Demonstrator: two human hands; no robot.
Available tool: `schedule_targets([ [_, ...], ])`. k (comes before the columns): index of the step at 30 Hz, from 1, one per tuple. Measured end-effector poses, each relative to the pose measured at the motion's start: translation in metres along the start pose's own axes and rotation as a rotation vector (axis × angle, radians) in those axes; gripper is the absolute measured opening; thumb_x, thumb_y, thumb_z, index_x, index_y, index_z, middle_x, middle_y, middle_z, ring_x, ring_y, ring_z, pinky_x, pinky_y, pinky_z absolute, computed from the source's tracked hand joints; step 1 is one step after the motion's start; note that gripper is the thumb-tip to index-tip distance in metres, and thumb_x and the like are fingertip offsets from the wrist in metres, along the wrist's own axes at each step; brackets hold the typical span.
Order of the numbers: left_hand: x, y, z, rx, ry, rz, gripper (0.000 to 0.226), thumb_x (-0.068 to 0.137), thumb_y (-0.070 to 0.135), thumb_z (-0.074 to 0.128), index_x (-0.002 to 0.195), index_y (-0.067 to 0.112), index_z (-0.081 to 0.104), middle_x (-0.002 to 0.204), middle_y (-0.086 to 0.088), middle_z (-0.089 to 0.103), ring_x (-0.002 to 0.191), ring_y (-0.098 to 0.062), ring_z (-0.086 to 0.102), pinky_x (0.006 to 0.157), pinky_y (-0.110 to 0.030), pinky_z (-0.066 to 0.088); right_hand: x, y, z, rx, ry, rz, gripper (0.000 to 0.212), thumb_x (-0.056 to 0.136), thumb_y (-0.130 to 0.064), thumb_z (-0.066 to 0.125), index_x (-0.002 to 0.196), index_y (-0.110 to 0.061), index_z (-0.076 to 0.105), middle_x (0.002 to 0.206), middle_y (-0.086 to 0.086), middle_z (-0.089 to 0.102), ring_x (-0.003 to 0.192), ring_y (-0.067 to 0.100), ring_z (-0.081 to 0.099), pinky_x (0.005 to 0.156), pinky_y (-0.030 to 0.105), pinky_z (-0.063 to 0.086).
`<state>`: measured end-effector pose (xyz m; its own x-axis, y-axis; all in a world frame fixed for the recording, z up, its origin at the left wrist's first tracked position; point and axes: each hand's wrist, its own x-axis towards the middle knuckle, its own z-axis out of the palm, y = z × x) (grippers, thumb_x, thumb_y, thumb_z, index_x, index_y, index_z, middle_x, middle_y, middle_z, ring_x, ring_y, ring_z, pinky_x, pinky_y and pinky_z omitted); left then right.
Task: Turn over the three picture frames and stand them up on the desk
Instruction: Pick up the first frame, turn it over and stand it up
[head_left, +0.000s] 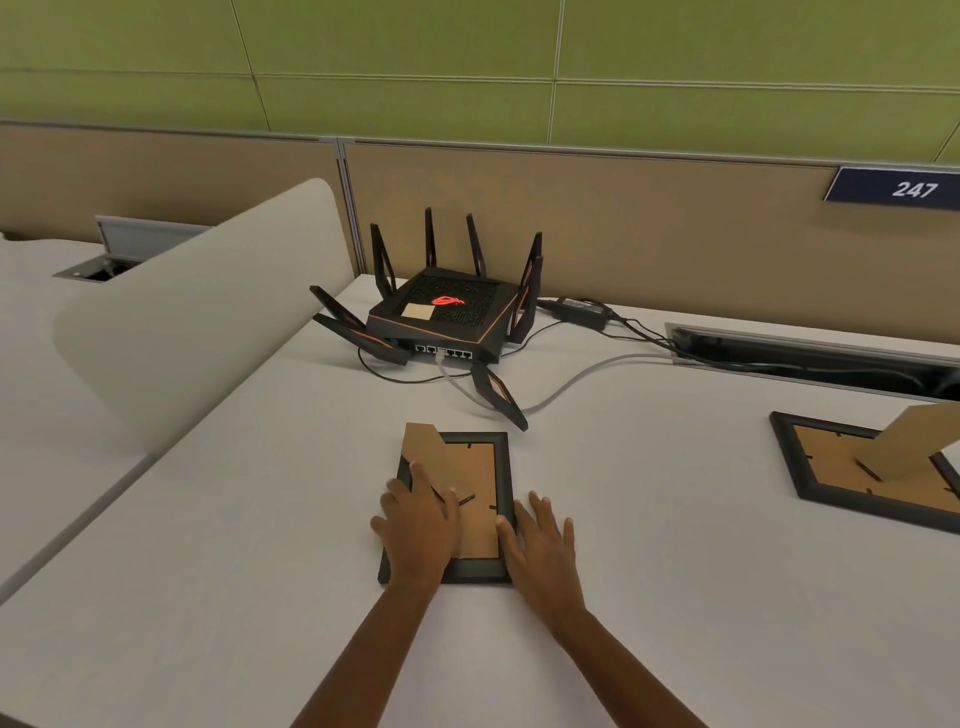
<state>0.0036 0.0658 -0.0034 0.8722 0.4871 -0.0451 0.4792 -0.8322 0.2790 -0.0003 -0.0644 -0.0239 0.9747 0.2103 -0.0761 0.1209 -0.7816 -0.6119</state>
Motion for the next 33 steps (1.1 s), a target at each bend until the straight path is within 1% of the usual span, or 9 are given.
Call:
schedule_targets([
  [6,0.008,0.005,-0.022,-0.372,-0.041,-0.17,0.041,0.095,0.02,0.037,0.133,0.007,0.034,0.129,-0.023,0.046,0.12,-0.037,0.042,0.099,-0.051,0.037,0.004,-0.014,-0.01,0.24,-0.018,0.135,0.046,0.095,-0.03,0.034,0.136,-0.007,0.032,0.151,0.008,0.026,0.141,0.021,0.016,0.117,0.04,0.002],
  [9,0.008,0.004,-0.025,-0.443,-0.058,-0.206,0.037,0.095,0.018,0.039,0.13,0.006,0.037,0.129,-0.024,0.044,0.121,-0.038,0.04,0.099,-0.052,0.038,0.007,-0.018,-0.015,0.347,-0.029,0.206,0.045,0.094,-0.028,0.038,0.133,-0.005,0.034,0.143,0.013,0.038,0.133,0.026,0.032,0.116,0.044,0.019],
  [12,0.012,0.0,-0.027,-0.549,-0.078,-0.214,0.037,0.094,0.013,0.041,0.129,0.003,0.038,0.129,-0.026,0.047,0.122,-0.04,0.041,0.1,-0.05,0.037,0.007,-0.021,-0.025,0.507,-0.025,0.242,0.035,0.093,-0.027,0.04,0.12,-0.006,0.048,0.127,0.015,0.052,0.11,0.025,0.05,0.096,0.036,0.043],
  [14,0.016,-0.003,-0.028,-0.636,-0.127,-0.209,0.038,0.093,0.009,0.042,0.13,0.0,0.037,0.131,-0.025,0.049,0.121,-0.04,0.044,0.102,-0.047,0.037,0.007,-0.022,-0.035,0.544,-0.043,0.275,0.033,0.094,-0.027,0.037,0.117,-0.007,0.05,0.121,0.013,0.055,0.1,0.021,0.051,0.086,0.03,0.042],
  [18,0.021,-0.005,-0.038,-0.8,-0.275,-0.203,0.012,0.092,0.004,0.042,0.102,0.006,0.049,0.11,-0.022,0.055,0.092,-0.03,0.053,0.084,-0.04,0.042,0.012,-0.016,-0.056,0.688,-0.1,0.387,0.033,0.093,-0.02,0.037,0.107,0.004,0.056,0.106,0.023,0.06,0.097,0.033,0.057,0.085,0.038,0.048],
  [20,0.022,-0.003,-0.046,-0.843,-0.34,-0.176,0.016,0.093,0.005,0.043,0.106,0.002,0.051,0.097,-0.015,0.053,0.088,-0.027,0.051,0.08,-0.036,0.04,0.013,-0.014,-0.068,0.734,-0.097,0.396,0.029,0.092,-0.012,0.039,0.105,0.005,0.058,0.097,0.02,0.062,0.09,0.032,0.061,0.078,0.034,0.051],
  [22,0.022,0.001,-0.056,-0.856,-0.398,-0.162,0.031,0.093,0.008,0.044,0.121,-0.005,0.045,0.105,-0.018,0.053,0.097,-0.03,0.051,0.08,-0.034,0.041,0.011,-0.013,-0.082,0.772,-0.093,0.368,0.024,0.091,-0.007,0.04,0.103,0.003,0.059,0.09,0.014,0.064,0.079,0.026,0.064,0.068,0.027,0.054],
  [26,0.022,0.011,-0.075,-0.916,-0.469,-0.148,0.032,0.094,0.012,0.045,0.12,-0.006,0.046,0.105,-0.019,0.054,0.088,-0.024,0.049,0.078,-0.031,0.041,0.006,-0.008,-0.102,0.755,-0.045,0.22,0.028,0.09,0.005,0.041,0.112,-0.004,0.056,0.095,0.01,0.062,0.074,0.015,0.063,0.056,0.017,0.054],
  [33,0.014,0.03,-0.091,-1.058,-0.596,-0.273,0.012,0.091,0.013,0.051,0.082,0.006,0.048,0.074,-0.01,0.051,0.063,-0.015,0.049,0.052,-0.022,0.042,0.0,-0.002,-0.114,0.608,0.162,-0.056,0.039,0.081,0.0,0.06,0.117,-0.013,0.052,0.107,0.005,0.054,0.087,0.018,0.055,0.073,0.029,0.054],
])
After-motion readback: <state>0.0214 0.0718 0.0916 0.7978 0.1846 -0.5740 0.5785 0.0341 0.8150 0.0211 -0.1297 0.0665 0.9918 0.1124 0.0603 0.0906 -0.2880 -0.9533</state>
